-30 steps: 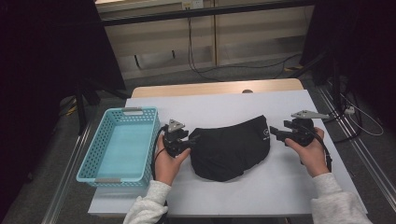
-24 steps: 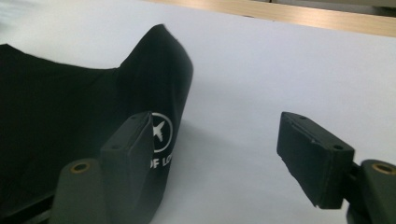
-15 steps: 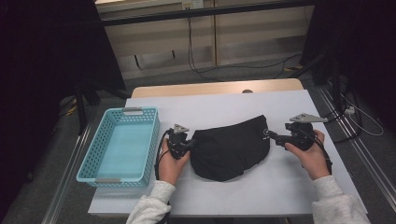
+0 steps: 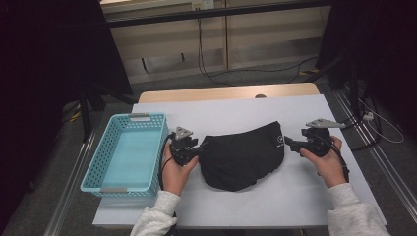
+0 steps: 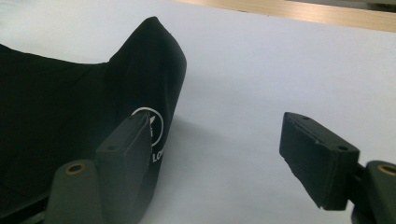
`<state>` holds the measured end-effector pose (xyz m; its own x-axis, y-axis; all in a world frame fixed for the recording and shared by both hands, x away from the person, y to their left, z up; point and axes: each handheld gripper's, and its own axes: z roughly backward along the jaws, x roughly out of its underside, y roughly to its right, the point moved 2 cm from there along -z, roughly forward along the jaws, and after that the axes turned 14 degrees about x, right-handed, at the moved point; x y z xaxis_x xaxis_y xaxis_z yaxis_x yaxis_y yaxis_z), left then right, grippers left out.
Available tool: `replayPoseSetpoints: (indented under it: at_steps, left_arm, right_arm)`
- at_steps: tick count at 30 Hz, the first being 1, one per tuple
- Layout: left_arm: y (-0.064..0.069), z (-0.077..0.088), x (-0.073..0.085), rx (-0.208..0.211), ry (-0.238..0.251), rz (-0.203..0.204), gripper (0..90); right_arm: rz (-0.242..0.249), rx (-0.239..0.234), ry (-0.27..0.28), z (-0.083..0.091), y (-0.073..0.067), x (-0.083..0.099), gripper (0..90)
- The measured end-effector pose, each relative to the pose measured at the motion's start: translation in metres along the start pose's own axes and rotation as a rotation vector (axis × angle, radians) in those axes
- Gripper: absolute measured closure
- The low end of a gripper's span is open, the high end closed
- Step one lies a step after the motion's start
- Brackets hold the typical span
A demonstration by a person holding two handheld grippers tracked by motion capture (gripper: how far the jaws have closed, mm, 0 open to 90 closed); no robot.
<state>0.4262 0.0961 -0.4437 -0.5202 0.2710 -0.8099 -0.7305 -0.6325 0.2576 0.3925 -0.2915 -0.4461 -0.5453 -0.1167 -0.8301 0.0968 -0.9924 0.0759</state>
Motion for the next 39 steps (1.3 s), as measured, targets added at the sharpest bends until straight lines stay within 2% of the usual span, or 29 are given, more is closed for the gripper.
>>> replayPoseSetpoints:
  at_steps: [2,3,5,6,7,8,9,10,12,15,18,19,22,23,24,25,26,27,29,30,31,32,33,34,35,36,37,38,39]
  left_arm:
    - [0.000,-0.003,0.001,-0.012,-0.008,-0.006,51.6]
    - [0.000,-0.011,0.006,-0.003,-0.032,0.012,52.6]
    - [0.001,-0.015,0.008,0.000,-0.048,0.010,56.1]
    - [0.003,-0.020,0.012,0.024,-0.096,0.009,64.8]
    - [0.003,-0.020,0.012,0.024,-0.096,0.009,71.3]
    - [0.004,-0.023,0.013,0.021,-0.099,0.013,71.3]
    - [0.004,-0.024,0.015,0.020,-0.121,0.009,83.8]
    - [0.003,-0.026,0.016,0.018,-0.125,0.020,83.8]
    - [0.003,-0.026,0.017,0.021,-0.127,0.032,89.8]
    - [0.002,-0.023,0.015,0.021,-0.131,0.045,90.0]
    - [-0.001,-0.015,0.011,0.019,-0.112,0.052,90.0]
    - [-0.001,-0.009,0.008,0.014,-0.093,0.047,90.0]
    - [-0.001,-0.006,0.006,0.023,-0.074,0.043,90.0]
    - [-0.001,-0.006,0.005,0.014,-0.056,0.027,88.6]
    - [0.000,-0.007,0.005,-0.003,-0.052,0.010,81.0]
    - [0.001,-0.009,0.005,-0.012,-0.041,0.010,67.0]
    - [0.001,-0.009,0.005,-0.012,-0.041,0.010,57.7]
    - [0.001,-0.010,0.007,-0.019,-0.061,-0.011,57.7]
    - [0.001,-0.014,0.009,-0.019,-0.079,-0.017,57.1]
    - [0.001,-0.015,0.009,-0.021,-0.081,-0.011,49.0]
    - [0.000,-0.015,0.010,-0.034,-0.078,-0.014,48.0]
    - [0.000,-0.015,0.010,-0.034,-0.078,-0.014,46.1]
    - [0.000,-0.014,0.009,-0.035,-0.067,-0.008,44.6]
    - [0.000,-0.014,0.009,-0.035,-0.067,-0.008,44.5]
    - [0.000,-0.013,0.009,-0.039,-0.069,-0.015,44.0]
    - [0.000,-0.012,0.009,-0.044,-0.063,-0.016,43.5]
    - [-0.001,-0.012,0.010,-0.044,-0.066,-0.017,42.5]
    - [-0.001,-0.013,0.010,-0.042,-0.075,-0.014,42.4]
    - [-0.001,-0.013,0.010,-0.042,-0.075,-0.014,42.3]
  right_arm:
    - [0.008,0.001,-0.004,0.000,-0.001,0.000,24.2]
    - [0.013,0.000,-0.017,-0.001,-0.003,0.001,22.2]
    - [0.016,-0.006,-0.018,-0.001,-0.004,0.001,22.0]
    - [0.014,0.001,-0.015,0.000,-0.004,0.001,21.9]
    - [0.014,0.001,-0.015,0.000,-0.004,0.001,21.9]
    - [0.015,0.008,-0.015,0.000,-0.004,0.001,21.9]
    - [0.002,0.005,-0.010,0.001,-0.001,0.002,21.8]
    - [0.002,0.005,-0.010,0.001,-0.001,0.002,21.8]
    - [-0.003,0.009,-0.015,0.001,0.000,0.003,21.8]
    - [-0.004,0.007,-0.017,0.001,0.001,0.004,21.9]
    - [-0.003,0.011,-0.012,0.001,0.001,0.003,22.2]
    - [-0.010,0.013,-0.006,0.002,0.002,0.003,22.3]
    - [-0.021,0.031,-0.007,0.001,0.006,0.003,23.2]
    - [-0.023,0.037,-0.009,-0.001,0.007,0.003,23.4]
    - [-0.025,0.043,-0.011,-0.002,0.007,0.003,23.6]
    - [-0.022,0.048,-0.014,-0.004,0.007,0.004,24.0]
    - [-0.022,0.048,-0.014,-0.004,0.007,0.004,24.0]
    - [-0.019,0.052,-0.018,-0.005,0.006,0.004,24.6]
    - [-0.023,0.034,-0.024,-0.009,0.001,0.004,25.6]
    - [0.024,0.015,-0.033,-0.014,-0.011,0.004,27.3]
    - [0.046,0.004,-0.033,-0.016,-0.018,0.004,28.7]
    - [0.046,0.004,-0.033,-0.016,-0.018,0.004,28.7]
    - [0.085,-0.038,-0.046,-0.020,-0.032,0.004,30.3]
    - [0.085,-0.038,-0.046,-0.020,-0.032,0.004,30.3]
    - [0.138,-0.041,-0.059,-0.025,-0.043,0.005,32.7]
    - [0.164,-0.031,-0.073,-0.028,-0.047,0.006,32.9]
    - [0.158,-0.037,-0.082,-0.030,-0.050,0.008,32.9]
    - [0.142,-0.065,-0.092,-0.033,-0.053,0.010,33.1]
    - [0.142,-0.065,-0.092,-0.033,-0.053,0.010,33.1]
